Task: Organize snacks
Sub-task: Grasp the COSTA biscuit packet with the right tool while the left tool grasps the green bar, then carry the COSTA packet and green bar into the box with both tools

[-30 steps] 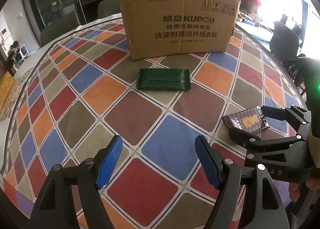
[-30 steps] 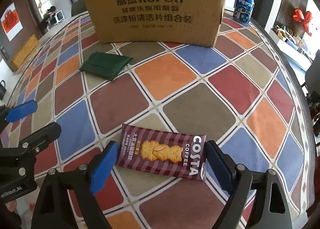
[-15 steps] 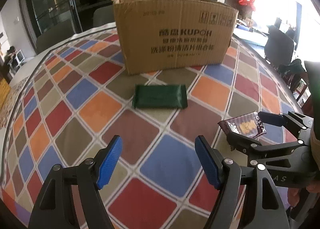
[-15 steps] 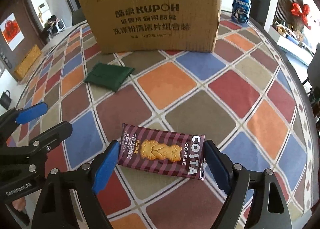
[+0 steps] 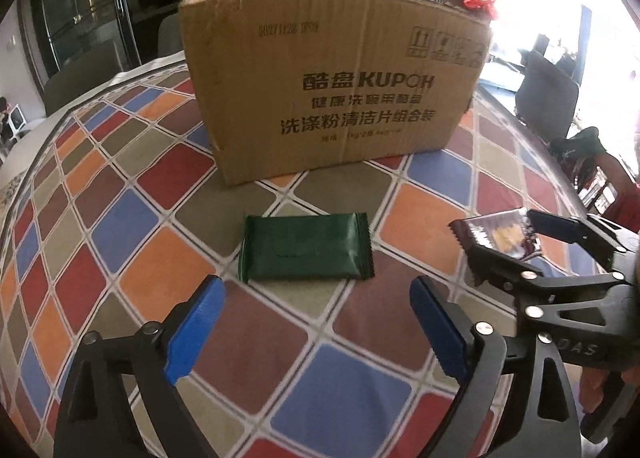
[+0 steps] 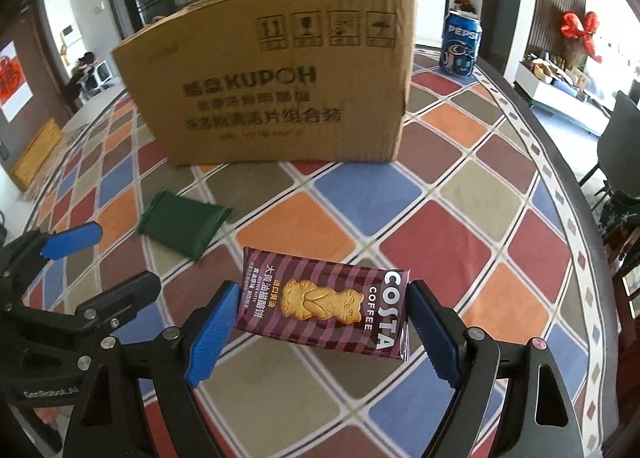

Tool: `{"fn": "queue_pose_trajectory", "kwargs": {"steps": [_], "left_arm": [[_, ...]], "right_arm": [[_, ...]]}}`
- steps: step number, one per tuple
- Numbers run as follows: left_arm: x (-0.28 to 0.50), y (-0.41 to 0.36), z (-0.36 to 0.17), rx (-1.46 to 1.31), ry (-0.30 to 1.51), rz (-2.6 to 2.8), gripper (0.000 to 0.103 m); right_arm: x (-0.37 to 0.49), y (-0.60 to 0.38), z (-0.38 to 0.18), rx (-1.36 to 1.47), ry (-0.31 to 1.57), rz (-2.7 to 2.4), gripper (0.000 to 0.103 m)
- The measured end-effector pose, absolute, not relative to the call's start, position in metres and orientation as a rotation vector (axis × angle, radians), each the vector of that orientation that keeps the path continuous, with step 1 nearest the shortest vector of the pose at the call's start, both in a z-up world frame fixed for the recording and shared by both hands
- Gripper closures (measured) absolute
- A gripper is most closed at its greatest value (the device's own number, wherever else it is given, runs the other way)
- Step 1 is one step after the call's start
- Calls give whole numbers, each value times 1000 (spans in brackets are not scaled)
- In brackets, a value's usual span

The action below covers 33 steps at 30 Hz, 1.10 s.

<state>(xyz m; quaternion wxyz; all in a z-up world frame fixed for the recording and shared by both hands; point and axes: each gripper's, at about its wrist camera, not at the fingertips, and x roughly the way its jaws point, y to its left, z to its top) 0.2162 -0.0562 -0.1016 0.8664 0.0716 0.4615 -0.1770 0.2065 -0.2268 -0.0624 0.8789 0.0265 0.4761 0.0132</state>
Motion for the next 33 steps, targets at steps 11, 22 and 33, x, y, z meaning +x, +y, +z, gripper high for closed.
{"fn": "queue_pose_trajectory", "kwargs": {"steps": [11,22,33], "left_arm": [[249,-69,-122,196,1010,-362,5],[269,-70,-142,194,1059,-341,5],[260,-62,-136,152,1004,-341,36]], "right_arm": [[228,-242,-72,63,1009,-39,18],[240,-242,-79,50,1020,-50,18],[239,-237,-79,49,1021,-44,18]]}}
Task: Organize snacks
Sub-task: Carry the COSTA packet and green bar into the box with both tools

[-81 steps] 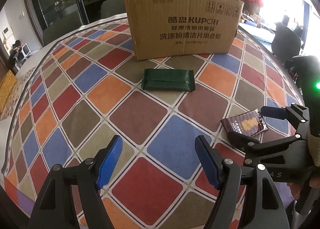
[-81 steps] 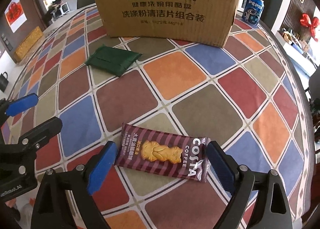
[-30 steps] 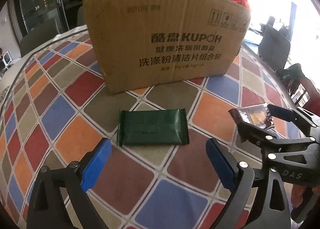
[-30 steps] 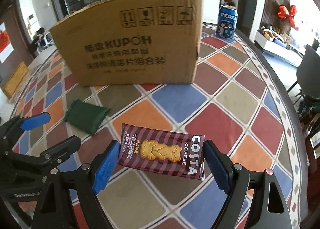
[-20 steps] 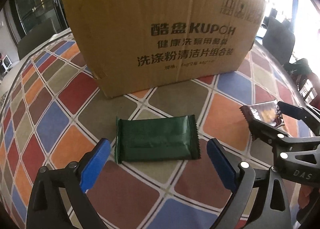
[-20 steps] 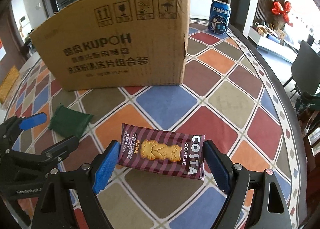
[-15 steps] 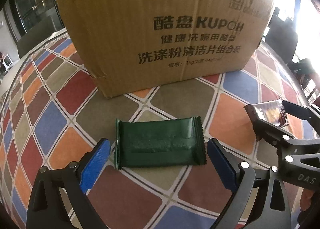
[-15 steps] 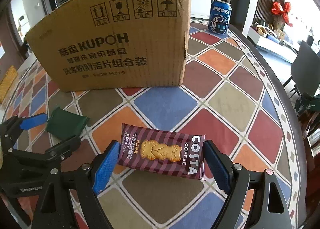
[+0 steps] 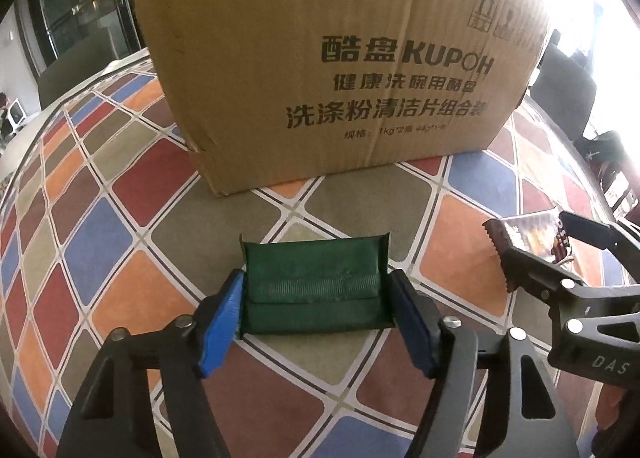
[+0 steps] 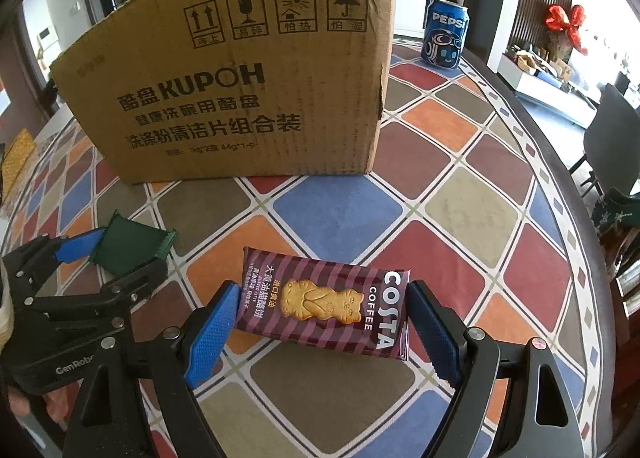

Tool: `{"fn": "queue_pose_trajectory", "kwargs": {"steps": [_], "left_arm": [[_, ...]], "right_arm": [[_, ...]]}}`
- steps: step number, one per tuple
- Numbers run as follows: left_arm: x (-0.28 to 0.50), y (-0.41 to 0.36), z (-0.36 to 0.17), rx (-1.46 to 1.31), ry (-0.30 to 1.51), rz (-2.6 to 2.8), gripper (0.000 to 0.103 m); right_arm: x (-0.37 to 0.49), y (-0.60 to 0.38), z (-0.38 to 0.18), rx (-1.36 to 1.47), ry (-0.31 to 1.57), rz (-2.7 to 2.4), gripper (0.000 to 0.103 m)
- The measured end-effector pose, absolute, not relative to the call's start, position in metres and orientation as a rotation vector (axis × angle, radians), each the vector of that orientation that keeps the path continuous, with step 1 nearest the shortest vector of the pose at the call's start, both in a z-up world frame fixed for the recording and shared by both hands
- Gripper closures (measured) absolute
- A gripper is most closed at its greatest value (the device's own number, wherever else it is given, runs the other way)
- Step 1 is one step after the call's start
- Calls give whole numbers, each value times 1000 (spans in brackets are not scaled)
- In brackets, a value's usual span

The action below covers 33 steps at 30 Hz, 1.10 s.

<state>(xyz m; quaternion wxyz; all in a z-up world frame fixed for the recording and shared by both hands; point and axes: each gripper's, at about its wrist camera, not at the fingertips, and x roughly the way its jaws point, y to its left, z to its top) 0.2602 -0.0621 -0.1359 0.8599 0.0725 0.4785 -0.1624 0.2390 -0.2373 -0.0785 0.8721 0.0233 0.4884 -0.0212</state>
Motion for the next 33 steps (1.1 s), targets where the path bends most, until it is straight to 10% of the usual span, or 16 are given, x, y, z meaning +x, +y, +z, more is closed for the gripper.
{"fn": "queue_pose_trajectory", "kwargs": {"steps": [33], "left_arm": [[221,-52,-2,95,710,-321,38]], "right_arm": [[216,-234,17,68,774,17,18]]}}
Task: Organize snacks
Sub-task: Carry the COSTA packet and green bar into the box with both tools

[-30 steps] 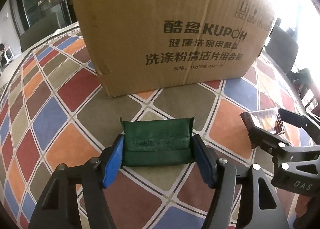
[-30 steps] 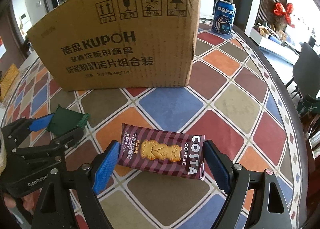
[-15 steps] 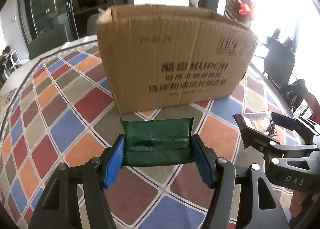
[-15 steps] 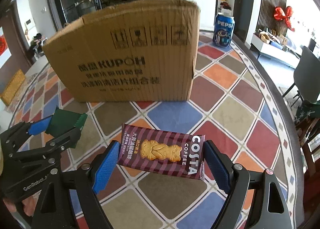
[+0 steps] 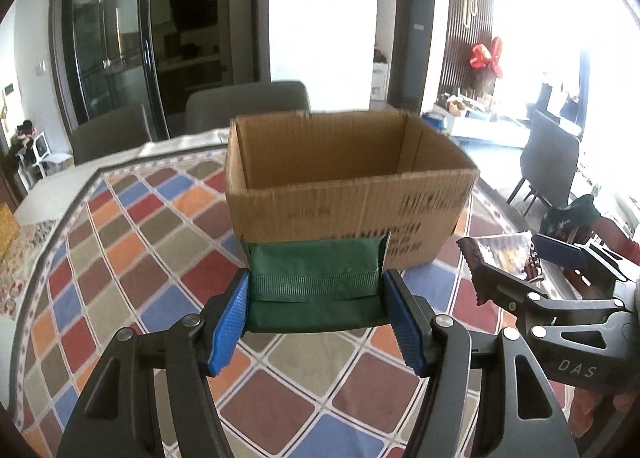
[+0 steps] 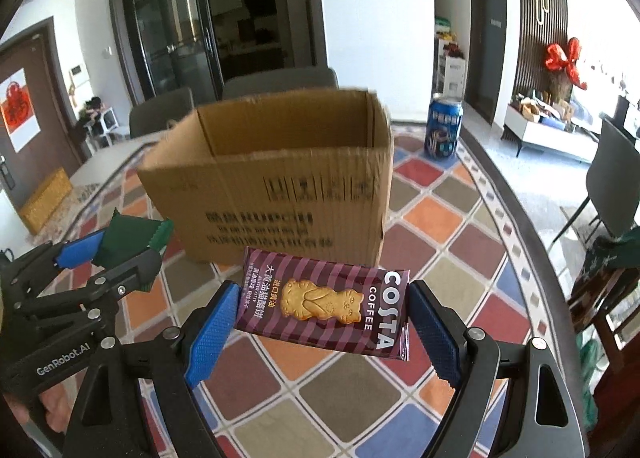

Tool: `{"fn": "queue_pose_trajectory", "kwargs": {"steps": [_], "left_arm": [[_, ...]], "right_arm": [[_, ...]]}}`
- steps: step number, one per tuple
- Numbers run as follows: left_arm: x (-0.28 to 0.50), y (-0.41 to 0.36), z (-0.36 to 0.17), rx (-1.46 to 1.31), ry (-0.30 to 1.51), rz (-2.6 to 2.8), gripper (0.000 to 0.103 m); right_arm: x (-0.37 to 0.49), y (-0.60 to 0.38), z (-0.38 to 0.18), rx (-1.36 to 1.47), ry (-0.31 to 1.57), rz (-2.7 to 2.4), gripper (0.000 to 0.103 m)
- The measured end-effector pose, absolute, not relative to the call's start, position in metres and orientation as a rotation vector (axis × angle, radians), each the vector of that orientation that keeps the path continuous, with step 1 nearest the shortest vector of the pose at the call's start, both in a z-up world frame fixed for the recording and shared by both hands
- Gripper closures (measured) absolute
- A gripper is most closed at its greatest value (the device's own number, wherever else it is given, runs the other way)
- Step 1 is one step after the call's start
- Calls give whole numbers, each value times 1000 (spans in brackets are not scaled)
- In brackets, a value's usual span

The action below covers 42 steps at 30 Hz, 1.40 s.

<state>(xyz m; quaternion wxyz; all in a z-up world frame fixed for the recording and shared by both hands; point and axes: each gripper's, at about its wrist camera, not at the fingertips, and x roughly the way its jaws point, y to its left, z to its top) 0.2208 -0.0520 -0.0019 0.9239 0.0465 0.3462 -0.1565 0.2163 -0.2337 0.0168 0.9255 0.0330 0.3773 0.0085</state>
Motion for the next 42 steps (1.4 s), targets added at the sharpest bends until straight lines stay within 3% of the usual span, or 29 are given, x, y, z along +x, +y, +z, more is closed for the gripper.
{"fn": "queue_pose_trajectory", "kwargs": {"steps": [18,42], "left_arm": [[270,-53,51,81,646,-324,38],[356,-76,54,115,708,-309,34]], "right_arm": [[257,-230,79,13,642,32,18],[330,-223,64,-51,695,93,17]]}}
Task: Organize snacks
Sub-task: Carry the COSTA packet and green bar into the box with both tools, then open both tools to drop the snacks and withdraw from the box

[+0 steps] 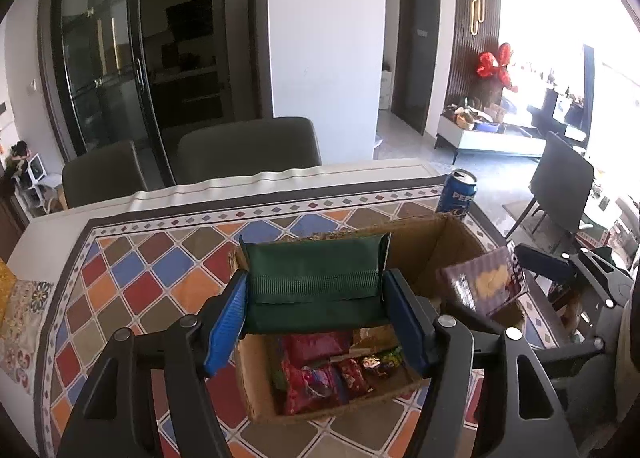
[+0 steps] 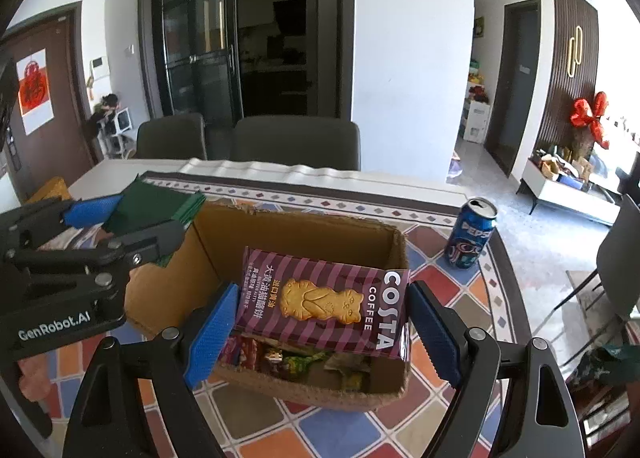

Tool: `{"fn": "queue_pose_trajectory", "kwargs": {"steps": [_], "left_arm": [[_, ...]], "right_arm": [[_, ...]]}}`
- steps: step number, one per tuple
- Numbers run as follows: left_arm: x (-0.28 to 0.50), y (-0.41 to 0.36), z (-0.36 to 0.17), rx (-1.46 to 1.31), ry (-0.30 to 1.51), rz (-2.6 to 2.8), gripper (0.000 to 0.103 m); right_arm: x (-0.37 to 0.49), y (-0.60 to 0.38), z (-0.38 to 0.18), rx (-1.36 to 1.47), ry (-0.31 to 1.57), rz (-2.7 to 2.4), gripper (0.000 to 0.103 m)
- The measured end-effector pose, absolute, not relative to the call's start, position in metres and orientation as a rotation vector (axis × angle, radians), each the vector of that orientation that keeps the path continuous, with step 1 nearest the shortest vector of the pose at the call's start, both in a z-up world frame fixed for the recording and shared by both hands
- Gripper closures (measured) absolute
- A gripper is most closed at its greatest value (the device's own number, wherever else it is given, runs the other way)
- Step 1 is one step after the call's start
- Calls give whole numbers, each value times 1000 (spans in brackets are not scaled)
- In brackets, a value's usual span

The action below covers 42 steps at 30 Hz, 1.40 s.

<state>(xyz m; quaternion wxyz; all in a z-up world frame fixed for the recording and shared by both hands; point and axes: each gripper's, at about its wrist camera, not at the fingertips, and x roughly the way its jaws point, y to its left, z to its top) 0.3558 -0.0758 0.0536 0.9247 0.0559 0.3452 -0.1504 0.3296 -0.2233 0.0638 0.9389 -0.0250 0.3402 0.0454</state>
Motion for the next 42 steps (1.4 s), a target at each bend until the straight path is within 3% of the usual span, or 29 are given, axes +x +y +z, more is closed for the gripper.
{"fn": "queue_pose_trajectory", "kwargs": {"steps": [2,7,23,42], "left_arm": [[359,-78,51,124,725,-293,26],[360,-76,50,124,726,-280,22],[329,-65,57,136,687,-238,22],[222,-54,80,156,575,-209,17]], "right_arm": [[336,-221,62,-62,708,106,15],[344,-216,57,-96,724,88,10],[327,-223,68,-76,719,32,9],[229,-233,106,-45,619,-18,9]]}}
